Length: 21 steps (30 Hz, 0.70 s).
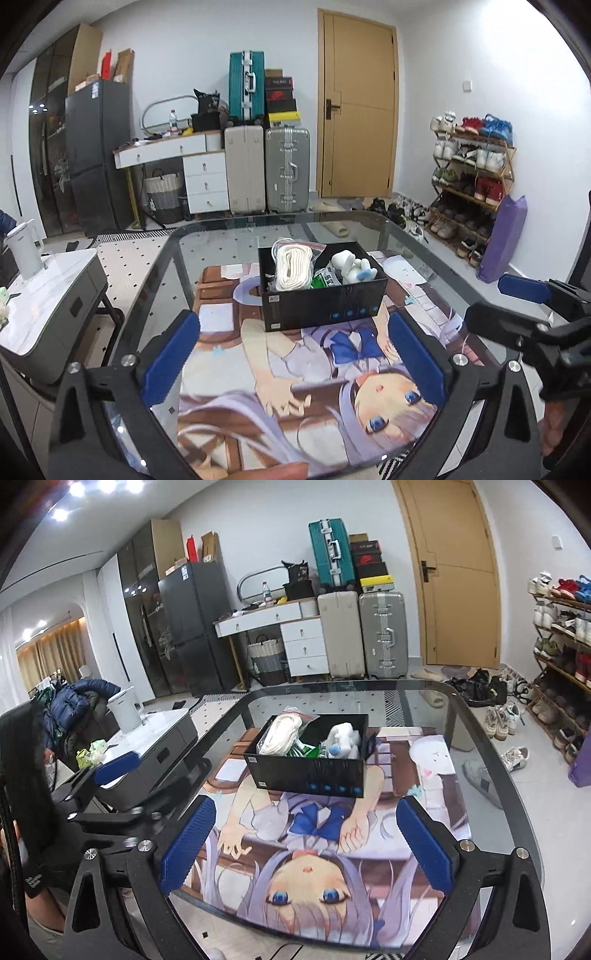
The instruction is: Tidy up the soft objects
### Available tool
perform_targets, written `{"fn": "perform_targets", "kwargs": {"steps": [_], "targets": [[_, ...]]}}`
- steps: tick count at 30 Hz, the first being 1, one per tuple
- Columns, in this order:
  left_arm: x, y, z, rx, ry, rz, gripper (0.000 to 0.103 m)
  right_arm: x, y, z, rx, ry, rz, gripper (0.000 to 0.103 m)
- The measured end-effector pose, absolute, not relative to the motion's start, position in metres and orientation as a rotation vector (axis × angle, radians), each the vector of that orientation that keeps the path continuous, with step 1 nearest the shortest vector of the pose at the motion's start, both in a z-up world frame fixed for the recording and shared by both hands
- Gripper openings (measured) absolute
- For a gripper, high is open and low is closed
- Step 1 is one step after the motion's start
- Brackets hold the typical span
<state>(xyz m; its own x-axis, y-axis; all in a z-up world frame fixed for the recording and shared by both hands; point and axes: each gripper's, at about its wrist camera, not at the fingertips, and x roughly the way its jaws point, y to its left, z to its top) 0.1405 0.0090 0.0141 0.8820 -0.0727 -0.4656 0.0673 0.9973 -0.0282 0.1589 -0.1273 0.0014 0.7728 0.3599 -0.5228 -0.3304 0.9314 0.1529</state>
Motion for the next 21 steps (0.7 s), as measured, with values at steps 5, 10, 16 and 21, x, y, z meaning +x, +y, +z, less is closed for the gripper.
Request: {"fn": "perform_targets", "kwargs": {"steps": [5,10,16,21], "targets": [[0.105,0.017,0.004,-0.056,0.469,-0.076,0.103,0.118,-0.137,-0.004,0.024,0.489,0.341,0.102],[0.066,0.02,-0.004,-0.068,0.425,-0.085,0.103,0.073,-0.148,-0.016,-0.034,0.405,0.34,0.102],[0.021,0.013,-0.009,-0.026,0.334,-0.079,0.103,0.027,-0.171,-0.024,0.049,0.326,0.295,0.102],[0.004,0.008,-0.011,-0.026,0.312,-0.107,0.103,-0.005,-0.163,-0.031,0.028,0.28,0.302,0.102]]}}
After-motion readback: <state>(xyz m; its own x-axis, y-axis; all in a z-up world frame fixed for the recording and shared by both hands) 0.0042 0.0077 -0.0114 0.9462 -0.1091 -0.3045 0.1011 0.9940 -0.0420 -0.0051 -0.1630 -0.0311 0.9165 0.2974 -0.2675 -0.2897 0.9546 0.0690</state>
